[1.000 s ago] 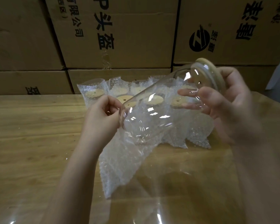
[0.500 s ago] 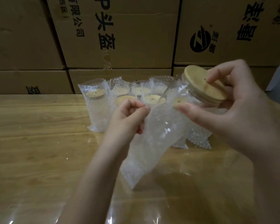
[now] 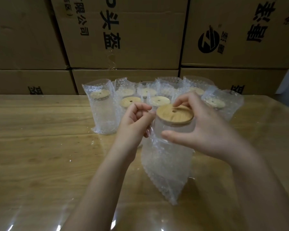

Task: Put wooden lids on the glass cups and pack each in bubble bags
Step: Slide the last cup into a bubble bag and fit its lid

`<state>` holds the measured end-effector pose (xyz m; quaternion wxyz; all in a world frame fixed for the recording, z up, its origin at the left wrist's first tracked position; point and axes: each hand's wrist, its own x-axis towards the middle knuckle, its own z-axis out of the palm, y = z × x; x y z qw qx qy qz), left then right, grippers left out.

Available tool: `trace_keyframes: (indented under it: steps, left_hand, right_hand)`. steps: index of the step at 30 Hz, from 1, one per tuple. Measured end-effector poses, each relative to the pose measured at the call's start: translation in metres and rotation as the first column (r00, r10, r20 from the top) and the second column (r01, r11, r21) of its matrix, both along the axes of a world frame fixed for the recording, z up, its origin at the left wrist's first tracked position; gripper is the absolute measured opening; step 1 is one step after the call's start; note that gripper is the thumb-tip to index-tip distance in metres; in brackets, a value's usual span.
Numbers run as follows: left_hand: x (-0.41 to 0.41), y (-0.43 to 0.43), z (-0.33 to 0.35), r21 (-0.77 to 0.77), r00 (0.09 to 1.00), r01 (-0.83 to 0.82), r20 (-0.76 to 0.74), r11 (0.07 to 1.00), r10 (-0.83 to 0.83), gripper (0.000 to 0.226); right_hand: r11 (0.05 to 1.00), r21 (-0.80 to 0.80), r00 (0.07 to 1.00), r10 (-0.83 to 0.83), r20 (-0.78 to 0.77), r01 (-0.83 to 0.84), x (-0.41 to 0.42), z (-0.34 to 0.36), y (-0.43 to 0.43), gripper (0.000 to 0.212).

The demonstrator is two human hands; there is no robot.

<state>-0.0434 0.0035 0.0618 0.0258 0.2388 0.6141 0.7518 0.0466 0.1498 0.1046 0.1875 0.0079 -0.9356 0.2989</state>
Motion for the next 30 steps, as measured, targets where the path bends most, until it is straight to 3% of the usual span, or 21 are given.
trace_keyframes:
  steps: [4, 8, 12, 14, 16, 17, 18, 20, 22, 24, 30]
  left_hand:
    - [-0.006, -0.003, -0.003, -0.002, 1.000, 0.008, 0.007, 1.000, -0.008, 0.015]
    - [-0.010, -0.004, -0.005, -0.016, 0.999, -0.030, -0.018, 0.999, 0.030, 0.014]
    - [-0.009, -0.006, -0.004, -0.119, 0.996, -0.083, -0.039, 0.989, 0.079, 0.012]
    - [-0.008, -0.010, -0.001, -0.319, 0.959, -0.234, -0.231, 0.919, 0.164, 0.008]
    - [-0.004, -0.017, 0.006, -0.462, 0.799, -0.477, -0.583, 0.748, 0.149, 0.009]
    - [0.001, -0.022, 0.013, -0.474, 0.724, -0.518, -0.687, 0.712, 0.070, 0.014]
    - [0.007, -0.026, 0.020, -0.515, 0.700, -0.486, -0.713, 0.706, -0.039, 0.020]
    - [0.023, -0.028, 0.032, -0.666, 0.726, -0.324, -0.630, 0.672, -0.276, 0.029]
    - [0.035, -0.024, 0.035, -0.784, 0.694, -0.312, -0.574, 0.537, -0.436, 0.035]
    - [0.041, -0.018, 0.033, -0.784, 0.638, -0.404, -0.610, 0.471, -0.470, 0.038]
    - [0.044, -0.016, 0.036, -0.727, 0.564, -0.498, -0.686, 0.473, -0.461, 0.022]
  right_hand:
    - [0.995, 0.090, 0.994, 0.044, 0.096, -0.052, -0.012, -0.011, 0.000, 0.058]
    - [0.927, 0.374, 0.997, -0.019, 0.078, -0.011, -0.018, -0.021, -0.002, 0.067]
    - [0.895, 0.445, 0.997, -0.028, 0.078, -0.010, -0.023, -0.026, -0.005, 0.071]
    - [0.916, 0.400, 0.994, -0.008, 0.105, -0.035, -0.022, -0.024, -0.003, 0.070]
    - [0.967, 0.244, 0.988, 0.034, 0.149, -0.070, -0.019, -0.019, 0.004, 0.061]
    - [0.983, 0.175, 0.990, 0.039, 0.136, -0.062, -0.018, -0.018, 0.009, 0.052]
    - [0.989, 0.141, 0.995, 0.022, 0.096, -0.035, -0.018, -0.017, 0.013, 0.044]
    - [0.987, 0.159, 0.999, -0.041, 0.025, 0.036, -0.020, -0.019, 0.017, 0.034]
    - [0.986, 0.162, 0.999, -0.028, 0.034, 0.022, -0.024, -0.023, 0.018, 0.027]
    - [0.992, 0.113, 0.997, 0.056, 0.056, -0.062, -0.028, -0.028, 0.017, 0.027]
    - [0.994, -0.080, 0.996, 0.083, 0.029, -0.081, -0.035, -0.033, 0.014, 0.028]
